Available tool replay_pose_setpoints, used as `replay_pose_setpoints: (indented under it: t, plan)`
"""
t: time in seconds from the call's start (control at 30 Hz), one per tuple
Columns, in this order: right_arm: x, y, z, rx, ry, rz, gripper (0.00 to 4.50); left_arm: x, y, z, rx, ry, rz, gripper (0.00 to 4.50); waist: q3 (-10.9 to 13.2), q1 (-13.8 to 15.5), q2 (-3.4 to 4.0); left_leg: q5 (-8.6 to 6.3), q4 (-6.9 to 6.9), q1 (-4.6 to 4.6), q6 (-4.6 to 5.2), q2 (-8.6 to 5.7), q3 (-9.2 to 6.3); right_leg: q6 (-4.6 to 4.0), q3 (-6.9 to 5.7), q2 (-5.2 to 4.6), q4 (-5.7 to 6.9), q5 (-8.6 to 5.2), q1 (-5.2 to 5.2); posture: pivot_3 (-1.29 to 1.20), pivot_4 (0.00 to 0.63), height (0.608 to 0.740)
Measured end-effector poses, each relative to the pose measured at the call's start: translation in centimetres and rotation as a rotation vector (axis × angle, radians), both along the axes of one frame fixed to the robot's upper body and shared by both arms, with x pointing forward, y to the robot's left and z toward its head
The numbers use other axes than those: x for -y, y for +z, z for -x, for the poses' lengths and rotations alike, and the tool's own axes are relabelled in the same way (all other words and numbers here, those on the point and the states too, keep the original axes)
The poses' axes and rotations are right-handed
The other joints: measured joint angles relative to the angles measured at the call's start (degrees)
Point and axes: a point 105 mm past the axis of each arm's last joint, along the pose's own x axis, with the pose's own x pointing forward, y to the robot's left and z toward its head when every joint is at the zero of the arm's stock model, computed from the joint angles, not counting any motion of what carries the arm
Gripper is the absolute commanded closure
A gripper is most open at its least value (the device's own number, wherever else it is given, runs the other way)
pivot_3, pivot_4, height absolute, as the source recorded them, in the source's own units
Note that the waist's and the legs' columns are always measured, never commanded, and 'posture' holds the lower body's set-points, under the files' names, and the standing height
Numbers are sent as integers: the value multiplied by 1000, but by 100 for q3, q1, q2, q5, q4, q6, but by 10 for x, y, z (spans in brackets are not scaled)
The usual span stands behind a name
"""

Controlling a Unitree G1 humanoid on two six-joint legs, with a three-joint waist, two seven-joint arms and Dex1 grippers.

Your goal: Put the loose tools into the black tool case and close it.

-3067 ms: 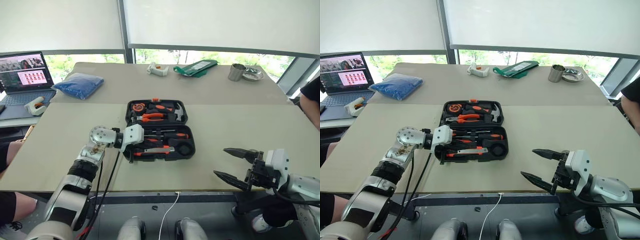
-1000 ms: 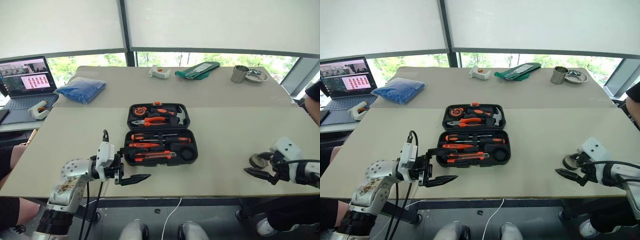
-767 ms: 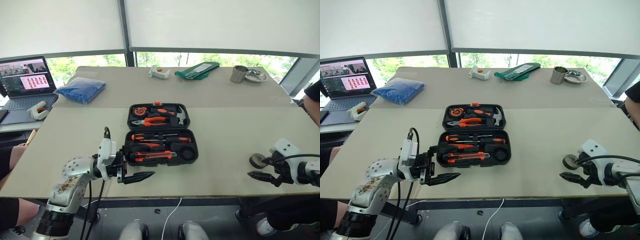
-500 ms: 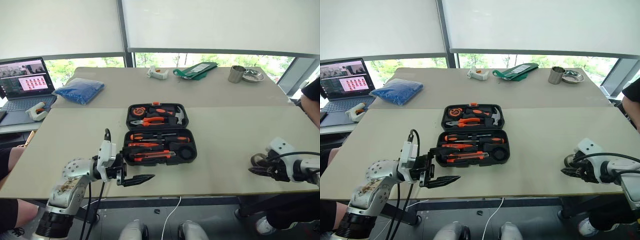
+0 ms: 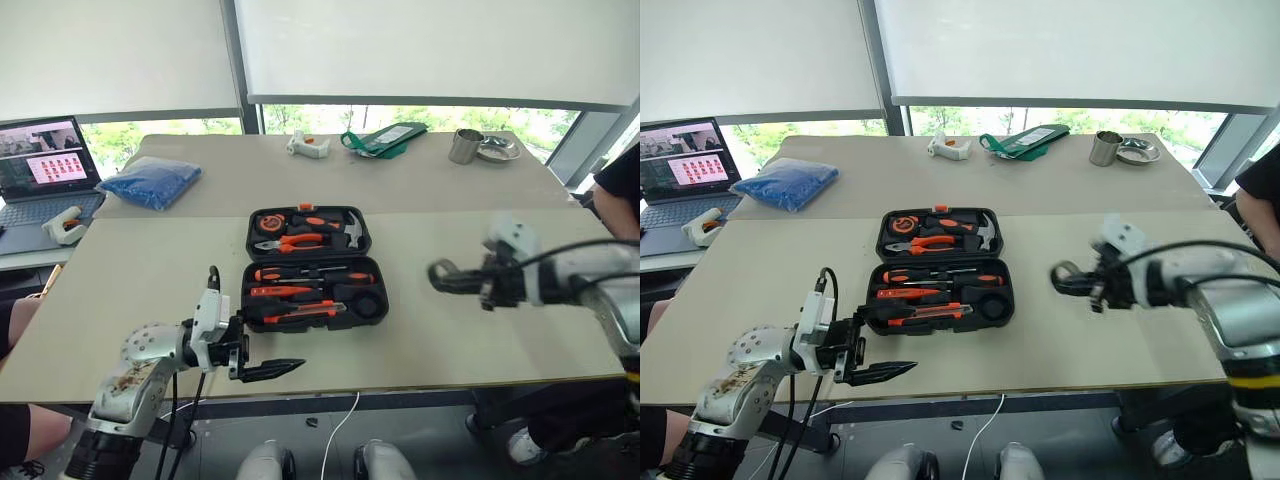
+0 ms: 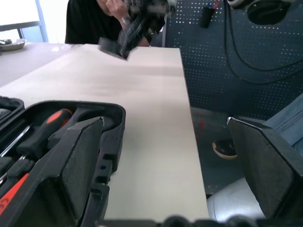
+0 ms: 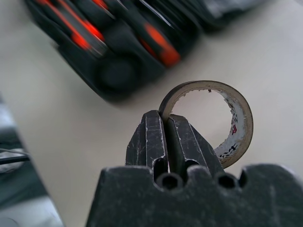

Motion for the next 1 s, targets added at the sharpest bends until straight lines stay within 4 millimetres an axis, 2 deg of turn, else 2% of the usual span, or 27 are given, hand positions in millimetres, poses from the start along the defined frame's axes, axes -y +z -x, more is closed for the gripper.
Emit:
replay_pose_setpoints:
  t: [0.1, 0.23, 0.4, 0.7, 0.83, 0.9, 1.0]
  plan:
    - [-25, -15, -1, -86, 65, 29, 4466, -4, 0, -1, 5, 29, 1, 0, 0, 60, 0, 0, 0, -7, 0, -8, 1, -9, -2, -14, -4, -2, -6, 0, 150, 740]
    - [-40, -34, -6, -131, 96, 88, 4466, -7, -1, -3, 21, 73, -1, 0, 0, 65, 0, -1, 2, -40, 3, -16, 5, 4, -1, -24, -5, 9, -34, 0, 150, 740]
    - [-43, -48, -8, -150, 126, 141, 4466, -20, -6, -7, 8, 183, -5, 0, 0, 73, 0, 0, 2, -56, 3, -19, 6, 11, -5, -22, 5, 14, -56, 0, 150, 740]
    - [-54, -56, -9, -152, 150, 148, 4466, -23, -13, -4, 8, 218, -15, 0, 0, 56, 0, 4, 4, -51, -4, -17, 6, 7, -5, -19, 12, 16, -58, 0, 150, 740]
    - [-52, -61, -14, -136, 149, 196, 4466, -22, -13, -4, 12, 215, -15, 0, 0, 57, 0, 6, 4, -51, -6, -17, 6, 7, -5, -18, 15, 17, -59, 0, 150, 740]
    - [-52, -61, -16, -129, 155, 211, 3726, -21, -13, -5, 12, 216, -12, 0, 0, 61, 0, 6, 4, -51, -6, -17, 6, 7, -5, -18, 14, 16, -58, 0, 150, 740]
    - [-52, -56, -15, -121, 177, 221, 2857, -20, -12, -6, 15, 225, -7, 0, 0, 59, 0, 5, 4, -52, -6, -17, 6, 7, -5, -17, 14, 16, -59, 0, 150, 740]
